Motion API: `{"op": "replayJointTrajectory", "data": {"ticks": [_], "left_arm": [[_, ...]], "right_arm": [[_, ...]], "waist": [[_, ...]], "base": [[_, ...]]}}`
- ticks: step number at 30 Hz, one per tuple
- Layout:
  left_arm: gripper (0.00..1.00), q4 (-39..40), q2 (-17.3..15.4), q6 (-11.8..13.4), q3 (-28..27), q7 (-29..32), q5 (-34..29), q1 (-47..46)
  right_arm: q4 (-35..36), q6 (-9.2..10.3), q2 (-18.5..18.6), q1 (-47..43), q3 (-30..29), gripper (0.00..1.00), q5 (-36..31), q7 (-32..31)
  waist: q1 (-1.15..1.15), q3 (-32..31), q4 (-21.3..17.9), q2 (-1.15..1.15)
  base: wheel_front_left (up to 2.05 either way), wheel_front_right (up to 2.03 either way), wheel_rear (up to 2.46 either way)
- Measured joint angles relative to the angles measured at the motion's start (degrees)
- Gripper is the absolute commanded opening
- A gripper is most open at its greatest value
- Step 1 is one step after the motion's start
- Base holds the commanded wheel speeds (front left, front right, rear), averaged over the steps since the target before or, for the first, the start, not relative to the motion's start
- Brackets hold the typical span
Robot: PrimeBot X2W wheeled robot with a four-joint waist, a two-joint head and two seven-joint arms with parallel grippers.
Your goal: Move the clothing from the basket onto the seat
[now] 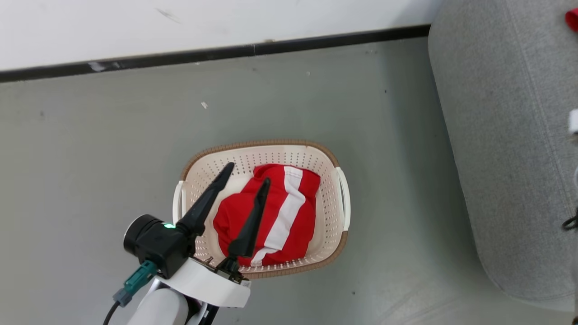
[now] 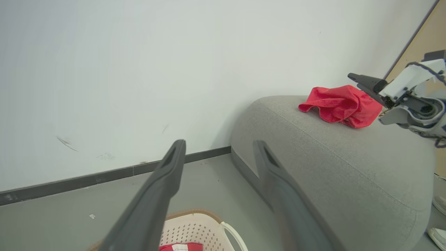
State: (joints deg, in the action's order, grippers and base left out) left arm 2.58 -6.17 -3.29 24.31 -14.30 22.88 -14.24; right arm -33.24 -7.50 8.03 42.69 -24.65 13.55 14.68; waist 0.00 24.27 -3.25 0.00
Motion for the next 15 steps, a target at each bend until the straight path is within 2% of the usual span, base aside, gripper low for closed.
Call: {"op": "replayJointTrajectory", "data": {"ticks": [5,12,15], "left_arm": [[1.0,-1.7,0.8,1.2,-3.0,0.0,1.0,1.4],[1.0,-4.5,1.3,3.7,-7.3,0.0,2.3,4.1],[1.0,-5.8,1.4,3.7,-8.3,0.0,2.3,5.3]], "right_arm": [[3.1,0.0,-2.0,-6.7,3.3,1.0,-0.1,0.0],[7.4,0.0,-2.9,-15.6,9.4,1.0,-5.1,0.0],[8.5,0.0,-3.4,-18.5,11.4,1.0,-5.8,0.0]], "waist": [[0.0,-2.8,0.4,0.0],[0.0,-6.8,1.2,0.0],[0.0,-8.4,1.6,0.0]], "base": [[0.0,0.0,0.0],[0.0,0.0,0.0],[0.0,0.0,0.0]]}}
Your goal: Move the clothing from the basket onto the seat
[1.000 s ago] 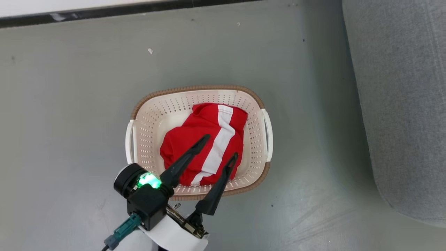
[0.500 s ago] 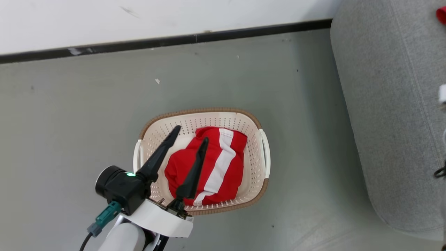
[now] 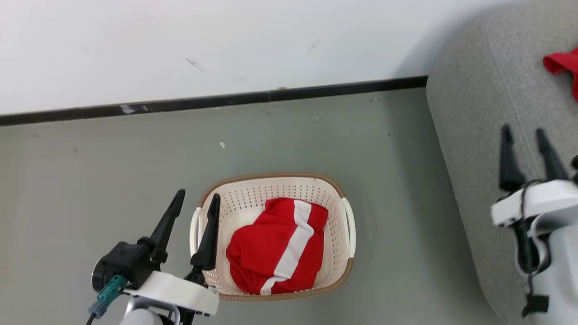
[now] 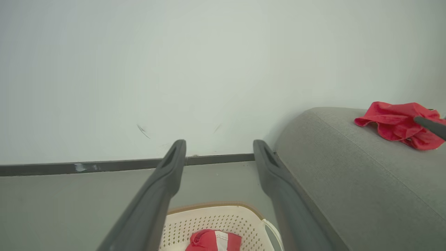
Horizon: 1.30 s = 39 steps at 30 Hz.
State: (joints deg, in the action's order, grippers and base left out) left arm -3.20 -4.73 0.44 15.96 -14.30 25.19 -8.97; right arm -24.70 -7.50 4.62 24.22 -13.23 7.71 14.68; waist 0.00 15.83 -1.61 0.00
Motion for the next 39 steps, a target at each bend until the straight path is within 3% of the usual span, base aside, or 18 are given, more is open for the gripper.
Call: {"op": "replayJointTrajectory", "data": {"ticks": [16,39], "left_arm": [[1.0,-4.6,0.7,1.8,-5.2,0.0,-0.6,6.0],[1.0,-6.7,1.2,0.3,-7.0,0.0,-2.3,9.7]], "right_arm": [[6.6,0.0,-1.7,-14.0,10.8,1.0,-1.3,0.0],[12.3,0.0,-2.3,-24.3,10.9,1.0,-2.7,0.0]], "waist": [[0.0,-7.9,3.0,0.0],[0.0,-14.9,6.8,0.0]], "base": [[0.0,0.0,0.0],[0.0,0.0,0.0]]}}
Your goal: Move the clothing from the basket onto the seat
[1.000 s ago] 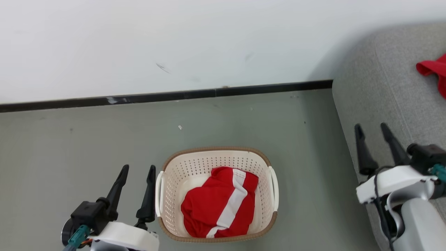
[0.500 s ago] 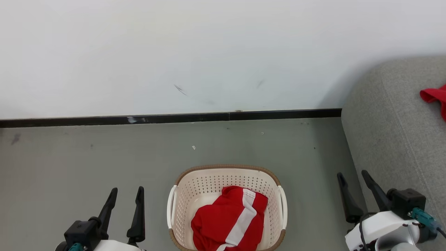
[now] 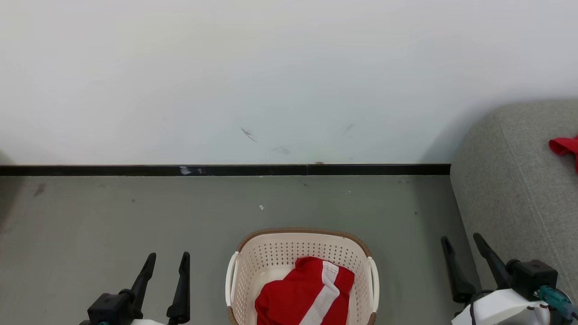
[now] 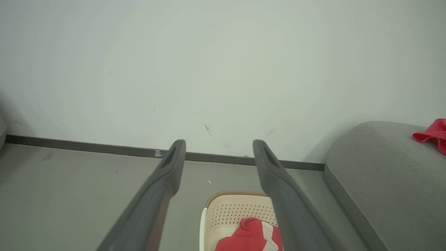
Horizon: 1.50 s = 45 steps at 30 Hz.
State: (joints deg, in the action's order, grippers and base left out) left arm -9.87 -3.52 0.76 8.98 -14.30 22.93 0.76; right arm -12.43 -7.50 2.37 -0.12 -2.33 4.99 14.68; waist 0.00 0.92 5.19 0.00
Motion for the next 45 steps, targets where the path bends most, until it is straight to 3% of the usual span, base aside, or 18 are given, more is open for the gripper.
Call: {"op": "replayJointTrajectory", "data": {"ticks": [26,45], "left_arm": [[1.0,-1.8,0.3,-2.0,1.2,0.0,-2.2,2.2],[1.0,-4.1,-0.1,-4.4,7.9,4.3,-6.5,-4.4]], "right_arm": [[3.3,0.0,-0.1,-4.4,-0.1,1.0,1.0,0.0],[7.8,-0.01,-0.2,-5.2,-0.9,1.0,1.0,0.0]], "waist": [[0.0,0.1,-1.2,0.0],[0.0,9.2,-3.6,0.0]], "base": [[0.0,0.0,0.0],[0.0,0.0,0.0]]}}
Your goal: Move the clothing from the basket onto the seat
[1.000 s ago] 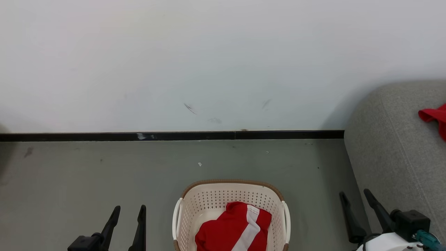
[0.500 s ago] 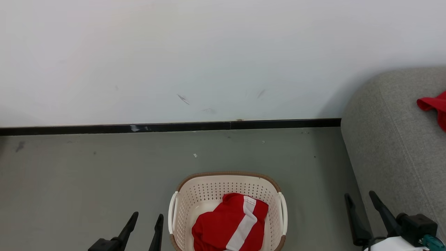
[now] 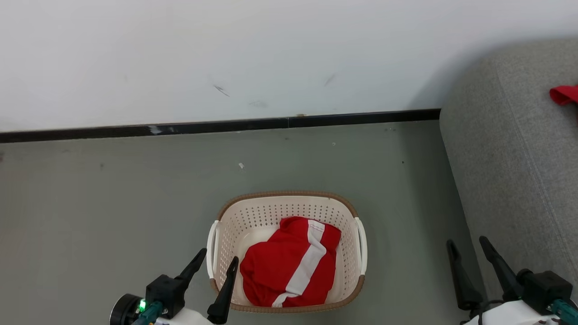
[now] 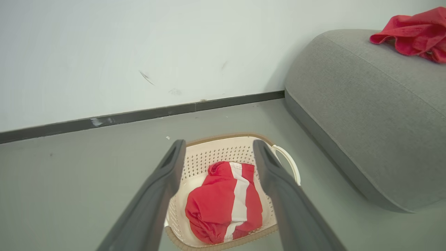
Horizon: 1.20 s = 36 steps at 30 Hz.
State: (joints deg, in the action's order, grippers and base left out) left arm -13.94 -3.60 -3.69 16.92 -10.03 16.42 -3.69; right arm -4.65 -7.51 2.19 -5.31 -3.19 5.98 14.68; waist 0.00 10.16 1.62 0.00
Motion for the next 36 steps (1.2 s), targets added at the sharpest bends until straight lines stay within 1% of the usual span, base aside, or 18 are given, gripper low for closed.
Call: {"op": "replayJointTrajectory", "data": {"ticks": [5,18,23,28,30,34,36], "left_arm": [[1.0,0.1,0.0,-0.1,1.1,1.5,-1.3,-3.2],[1.0,-0.2,-0.8,-0.1,2.0,5.7,-4.0,-11.4],[1.0,-1.4,-0.9,0.0,2.1,8.1,-4.5,-14.0],[1.0,-2.3,-1.7,0.2,2.6,10.4,-6.8,-18.2],[1.0,-2.7,-1.7,0.2,2.7,10.9,-6.9,-19.4],[1.0,-4.5,-1.9,0.2,3.4,12.6,-7.3,-21.2],[1.0,-6.1,-2.1,0.2,3.4,14.6,-7.9,-22.7]], "right_arm": [[1.0,0.01,0.0,0.8,0.3,1.0,0.0,0.0],[3.7,0.0,0.0,7.0,1.9,1.0,0.6,0.0],[3.8,0.01,0.1,9.2,3.1,1.0,1.3,0.0],[4.0,0.01,0.1,12.3,4.3,1.0,2.0,0.0],[4.1,0.01,0.1,13.3,4.6,1.0,2.3,0.0],[4.0,0.01,0.1,15.1,5.4,1.0,2.8,0.0],[4.1,0.01,0.1,16.6,5.8,1.0,3.7,0.0]], "waist": [[0.0,2.8,-0.6,0.0],[0.0,11.5,-2.8,0.0],[0.0,14.9,-3.8,0.0],[0.0,18.8,-5.0,0.0],[0.0,20.0,-5.5,0.0],[0.0,22.4,-6.4,0.0],[0.0,24.0,-7.1,0.0]], "base": [[0.0,0.0,0.0],[0.0,0.0,0.0],[0.0,0.0,0.0],[0.0,0.0,0.0],[0.0,0.0,0.0],[0.0,0.0,0.0],[0.0,0.0,0.0]]}}
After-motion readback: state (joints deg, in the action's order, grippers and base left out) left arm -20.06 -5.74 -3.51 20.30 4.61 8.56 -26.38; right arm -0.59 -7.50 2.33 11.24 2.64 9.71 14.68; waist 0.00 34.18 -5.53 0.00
